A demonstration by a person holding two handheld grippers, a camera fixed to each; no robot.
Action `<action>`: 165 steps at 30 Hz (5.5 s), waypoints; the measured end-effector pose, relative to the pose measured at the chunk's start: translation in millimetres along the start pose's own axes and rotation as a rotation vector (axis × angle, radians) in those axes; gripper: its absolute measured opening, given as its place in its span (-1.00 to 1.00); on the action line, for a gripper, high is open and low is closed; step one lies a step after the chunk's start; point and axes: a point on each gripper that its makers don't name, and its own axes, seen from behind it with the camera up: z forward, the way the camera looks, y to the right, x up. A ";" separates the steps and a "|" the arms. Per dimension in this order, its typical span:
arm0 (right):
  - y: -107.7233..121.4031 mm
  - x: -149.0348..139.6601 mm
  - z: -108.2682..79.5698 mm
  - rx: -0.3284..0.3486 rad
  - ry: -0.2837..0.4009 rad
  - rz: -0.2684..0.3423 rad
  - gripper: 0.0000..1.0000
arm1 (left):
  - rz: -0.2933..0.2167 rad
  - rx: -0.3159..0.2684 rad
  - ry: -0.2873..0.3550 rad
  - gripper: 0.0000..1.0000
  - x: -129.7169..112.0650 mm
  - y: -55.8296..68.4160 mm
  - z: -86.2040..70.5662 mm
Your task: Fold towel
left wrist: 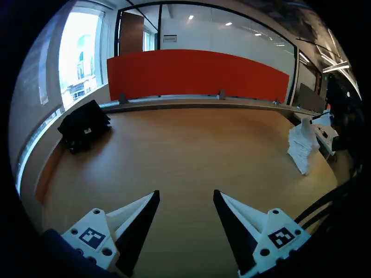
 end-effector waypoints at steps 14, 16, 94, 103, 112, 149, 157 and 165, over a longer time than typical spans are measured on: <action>10.3 -13.3 40.0 -0.009 -0.051 0.012 0.62 | -0.013 0.041 -0.019 0.71 -9.8 -12.5 -5.4; 12.6 -15.0 47.2 -0.012 -0.060 0.019 0.62 | -0.016 0.048 -0.022 0.71 -11.5 -14.4 -6.3; -30.0 -6.7 -68.9 -0.101 0.287 0.174 0.61 | -0.006 0.042 0.086 0.71 37.0 -31.5 -16.1; -33.6 6.5 -84.8 -0.142 0.394 0.199 0.62 | -0.011 0.046 0.130 0.71 53.7 -37.8 -17.4; -35.1 25.3 -98.4 -0.175 0.476 0.216 0.62 | -0.021 0.062 0.241 0.71 93.3 -50.2 -18.8; -140.5 115.7 -102.2 -0.153 0.678 0.174 0.70 | -0.045 0.103 0.458 0.71 167.3 -107.3 -15.7; -154.1 113.1 -92.1 -0.155 0.676 0.156 0.70 | -0.053 0.106 0.470 0.71 151.7 -111.7 -5.4; -170.0 102.5 -81.2 -0.134 0.663 0.157 0.71 | -0.011 0.128 0.487 0.71 126.6 -114.6 16.1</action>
